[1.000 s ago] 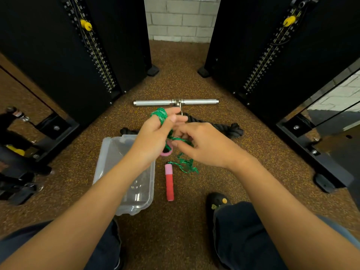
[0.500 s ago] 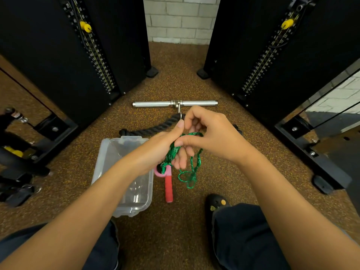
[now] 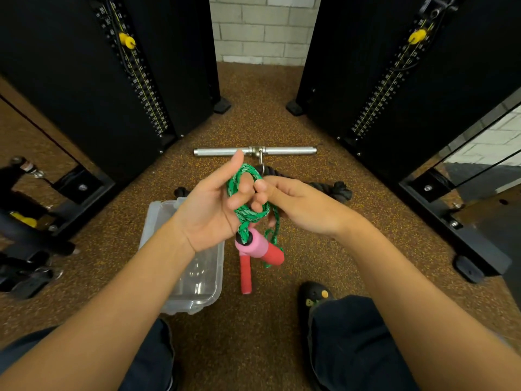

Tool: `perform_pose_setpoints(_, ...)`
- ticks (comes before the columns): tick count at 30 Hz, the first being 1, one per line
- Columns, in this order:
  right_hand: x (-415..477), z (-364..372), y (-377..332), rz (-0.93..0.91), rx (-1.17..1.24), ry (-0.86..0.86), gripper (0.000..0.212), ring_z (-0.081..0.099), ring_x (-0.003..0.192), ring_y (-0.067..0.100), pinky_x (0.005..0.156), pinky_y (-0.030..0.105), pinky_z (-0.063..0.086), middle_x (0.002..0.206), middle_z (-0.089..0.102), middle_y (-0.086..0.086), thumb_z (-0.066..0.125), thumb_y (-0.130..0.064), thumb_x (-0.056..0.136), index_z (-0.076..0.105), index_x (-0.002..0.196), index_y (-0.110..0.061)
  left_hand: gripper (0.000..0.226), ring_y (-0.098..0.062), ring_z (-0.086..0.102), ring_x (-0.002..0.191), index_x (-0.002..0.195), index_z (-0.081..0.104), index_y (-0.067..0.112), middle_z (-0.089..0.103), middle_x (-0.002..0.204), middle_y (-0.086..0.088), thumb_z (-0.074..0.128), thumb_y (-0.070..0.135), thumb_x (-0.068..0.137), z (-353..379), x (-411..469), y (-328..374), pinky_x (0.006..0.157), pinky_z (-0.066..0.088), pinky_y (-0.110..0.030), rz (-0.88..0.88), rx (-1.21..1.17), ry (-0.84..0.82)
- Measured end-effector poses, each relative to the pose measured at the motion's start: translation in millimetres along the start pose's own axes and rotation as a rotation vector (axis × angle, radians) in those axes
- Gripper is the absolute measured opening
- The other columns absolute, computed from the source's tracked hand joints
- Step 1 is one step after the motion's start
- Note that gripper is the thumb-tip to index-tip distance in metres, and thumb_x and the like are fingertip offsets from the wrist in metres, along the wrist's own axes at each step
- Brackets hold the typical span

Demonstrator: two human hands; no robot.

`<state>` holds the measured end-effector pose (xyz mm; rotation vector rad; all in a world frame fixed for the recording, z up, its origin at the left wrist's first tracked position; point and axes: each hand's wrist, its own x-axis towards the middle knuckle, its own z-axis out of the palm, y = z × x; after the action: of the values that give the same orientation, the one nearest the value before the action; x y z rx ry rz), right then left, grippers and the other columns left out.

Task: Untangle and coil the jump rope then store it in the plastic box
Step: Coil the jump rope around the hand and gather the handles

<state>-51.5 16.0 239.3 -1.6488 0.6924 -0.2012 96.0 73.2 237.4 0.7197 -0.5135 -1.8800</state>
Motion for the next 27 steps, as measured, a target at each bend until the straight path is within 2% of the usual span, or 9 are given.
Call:
perform_pose_setpoints(3,0,0,1,-0.018,-0.115,0.077,0.033,0.062,0.069,0.001,0.065,0.025,0.051,0.083,0.061,-0.004,0.036,-0.022,0.099,0.055,0.106,0.004,0.032,-0.007,0.063,0.056,0.058,0.07,0.013,0.065,0.052,0.003,0.069,0.044,0.065,-1,2,1,0.06,0.053,-0.014,0.011,0.068,0.042)
perform_pose_setpoints(5,-1,0,1,-0.026,-0.195,0.125,0.03,0.067,0.068,0.007,0.065,0.028,0.054,0.086,0.067,0.003,0.038,-0.022,0.099,0.056,0.105,0.001,0.029,-0.008,0.067,0.058,0.064,0.073,0.011,0.071,0.06,-0.001,0.077,0.039,0.057,-4,1,3,0.06,0.055,-0.016,-0.004,0.093,0.071)
perform_pose_setpoints(8,0,-1,3,-0.059,-0.276,0.169,0.022,0.069,0.069,0.015,0.065,0.025,0.055,0.092,0.07,0.014,0.037,-0.012,0.097,0.058,0.091,-0.016,0.023,-0.012,0.072,0.08,0.058,0.071,0.01,0.076,0.083,-0.006,0.067,0.032,0.065,-5,-2,4,0.068,0.056,-0.017,-0.001,0.085,0.027)
perform_pose_setpoints(11,1,-3,5,-0.043,-0.266,0.141,0.032,0.067,0.065,0.017,0.067,0.025,0.053,0.08,0.069,0.009,0.035,-0.004,0.094,0.053,0.079,-0.026,0.037,-0.007,0.068,0.096,0.056,0.072,0.007,0.074,0.1,0.0,0.05,0.032,0.075,1,-4,5,0.08,0.052,-0.013,-0.023,0.134,-0.059)
perform_pose_setpoints(15,4,4,7,-0.002,-0.196,0.12,0.029,0.059,0.059,0.015,0.063,0.023,0.048,0.064,0.06,0.0,0.031,-0.026,0.1,0.053,0.082,-0.022,0.027,-0.001,0.068,0.071,0.089,0.075,0.012,0.07,0.113,-0.004,0.066,0.029,0.072,-2,-4,4,0.074,0.055,-0.015,0.038,-0.003,-0.078)
perform_pose_setpoints(18,4,7,6,0.038,-0.225,0.087,0.037,0.058,0.061,0.015,0.065,0.025,0.047,0.066,0.058,0.003,0.026,-0.035,0.1,0.054,0.085,-0.016,0.032,0.001,0.065,0.062,0.102,0.071,0.008,0.068,0.117,-0.007,0.051,0.021,0.08,-5,-1,4,0.059,0.054,-0.014,0.14,-0.163,0.047)
perform_pose_setpoints(20,1,8,7,0.067,-0.383,0.019,0.034,0.058,0.064,0.012,0.066,0.025,0.046,0.069,0.058,-0.001,0.027,-0.034,0.1,0.05,0.082,-0.018,0.034,0.001,0.065,0.066,0.106,0.069,0.009,0.064,0.122,-0.006,0.045,0.02,0.084,-8,1,11,0.065,0.053,-0.014,0.26,-0.169,0.15)
perform_pose_setpoints(23,-1,10,9,0.071,-0.554,-0.045,0.025,0.06,0.072,0.015,0.072,0.033,0.048,0.07,0.055,-0.006,0.035,-0.027,0.099,0.052,0.099,-0.009,0.035,0.0,0.066,0.087,0.126,0.052,0.01,0.059,0.127,-0.001,0.039,0.015,0.094,-14,4,18,0.082,0.048,-0.016,0.387,0.1,0.355)
perform_pose_setpoints(27,-4,6,0,-0.041,-0.656,-0.022,0.024,0.057,0.086,0.013,0.076,0.028,0.042,0.082,0.059,-0.012,0.042,-0.025,0.097,0.058,0.11,-0.013,0.036,-0.004,0.058,0.109,0.131,0.047,0.015,0.056,0.126,0.006,0.042,0.012,0.095,-17,10,2,0.103,0.04,-0.024,0.385,0.511,0.568)
